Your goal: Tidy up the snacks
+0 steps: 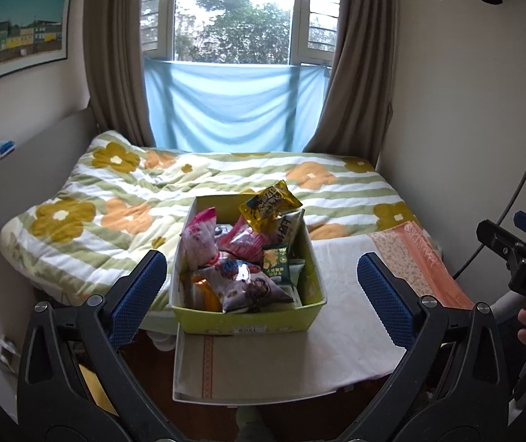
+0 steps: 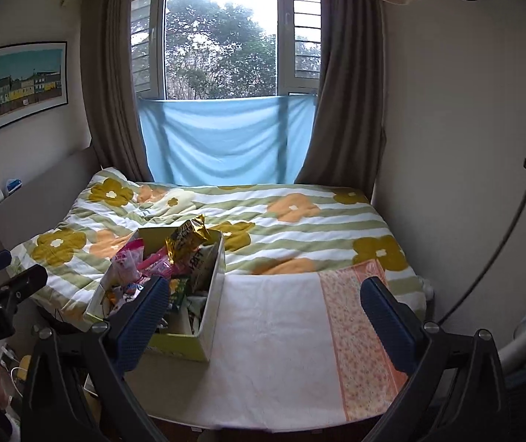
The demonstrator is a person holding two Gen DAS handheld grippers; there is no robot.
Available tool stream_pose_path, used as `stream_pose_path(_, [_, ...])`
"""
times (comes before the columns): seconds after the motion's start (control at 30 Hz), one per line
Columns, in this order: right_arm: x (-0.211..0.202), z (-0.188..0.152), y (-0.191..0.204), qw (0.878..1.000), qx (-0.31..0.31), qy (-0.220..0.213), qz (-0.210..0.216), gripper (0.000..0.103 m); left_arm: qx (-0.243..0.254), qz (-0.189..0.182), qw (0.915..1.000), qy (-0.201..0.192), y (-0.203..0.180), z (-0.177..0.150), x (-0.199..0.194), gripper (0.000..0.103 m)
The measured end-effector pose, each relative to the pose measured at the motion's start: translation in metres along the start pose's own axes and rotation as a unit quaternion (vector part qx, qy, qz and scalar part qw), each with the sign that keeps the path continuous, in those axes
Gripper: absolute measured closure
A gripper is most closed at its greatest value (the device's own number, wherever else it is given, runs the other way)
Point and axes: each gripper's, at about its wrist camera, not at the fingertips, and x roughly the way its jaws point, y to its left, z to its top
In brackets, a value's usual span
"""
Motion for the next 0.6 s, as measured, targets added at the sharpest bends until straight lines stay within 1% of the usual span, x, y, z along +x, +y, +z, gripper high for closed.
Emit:
stream_pose_path(0.2, [-0.012, -0.009, -0.004, 1.0, -0.006, -0.004, -0.011, 0.0, 0.004, -0.005, 0.9999, -0.014, -0.011, -0.005, -0.017, 0.0])
stream_pose_path(0.6, [-0.017, -0.015, -0.007, 1.0, 0.001, -0.003, -0.009, 0.0, 0.011, -0.004, 0.9998, -0.019, -0.019, -0.004, -0.021, 0.0])
